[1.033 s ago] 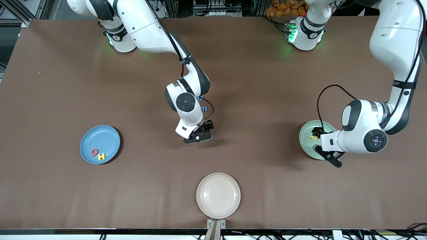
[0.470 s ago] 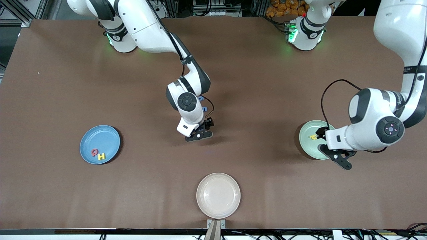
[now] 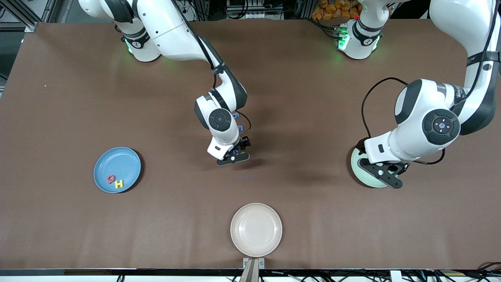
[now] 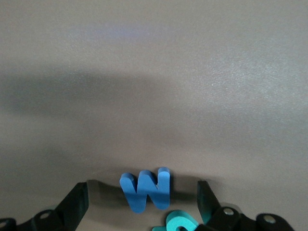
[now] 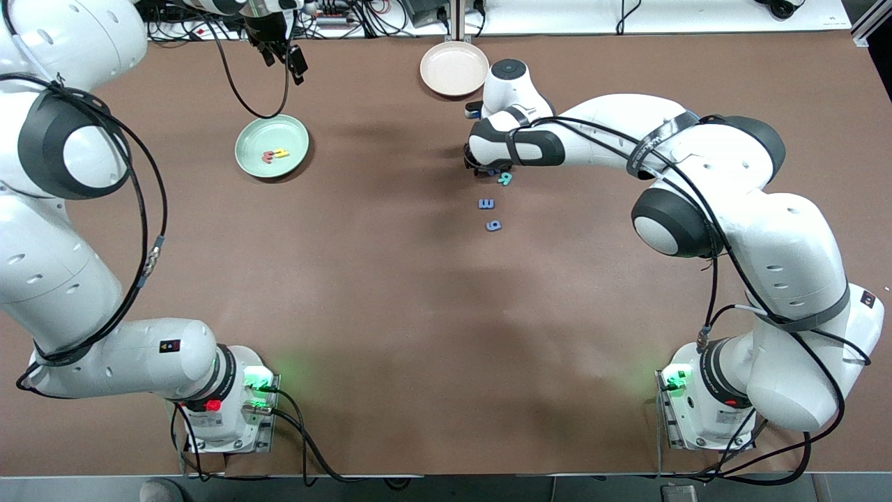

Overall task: Sort uppercase to blue plate, lowercase to green plate
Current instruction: 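Release the u on the green plate and grasp the blue W with the right gripper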

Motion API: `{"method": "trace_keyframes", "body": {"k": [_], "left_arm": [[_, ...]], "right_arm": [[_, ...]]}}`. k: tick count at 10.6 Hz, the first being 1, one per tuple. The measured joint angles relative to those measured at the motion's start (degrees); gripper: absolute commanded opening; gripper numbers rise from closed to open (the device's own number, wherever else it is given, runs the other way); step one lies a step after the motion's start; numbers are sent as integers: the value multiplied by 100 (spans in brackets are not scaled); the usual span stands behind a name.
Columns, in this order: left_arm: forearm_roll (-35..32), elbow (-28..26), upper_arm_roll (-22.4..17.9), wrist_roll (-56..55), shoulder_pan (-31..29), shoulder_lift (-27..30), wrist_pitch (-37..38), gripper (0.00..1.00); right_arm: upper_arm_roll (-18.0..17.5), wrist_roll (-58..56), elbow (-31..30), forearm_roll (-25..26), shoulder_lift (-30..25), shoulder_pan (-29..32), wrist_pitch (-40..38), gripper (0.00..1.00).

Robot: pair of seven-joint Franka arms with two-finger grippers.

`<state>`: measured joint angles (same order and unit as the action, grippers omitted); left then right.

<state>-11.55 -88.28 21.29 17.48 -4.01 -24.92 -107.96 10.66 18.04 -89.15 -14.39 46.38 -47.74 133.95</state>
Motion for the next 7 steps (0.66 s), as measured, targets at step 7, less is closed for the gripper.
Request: {"method": "trace_keyframes", "body": {"k": [7], "left_arm": [[0, 1, 14, -53, 17, 191, 0, 100]], "right_arm": [[-36, -23, -10, 2, 0, -25, 107, 100]]}}
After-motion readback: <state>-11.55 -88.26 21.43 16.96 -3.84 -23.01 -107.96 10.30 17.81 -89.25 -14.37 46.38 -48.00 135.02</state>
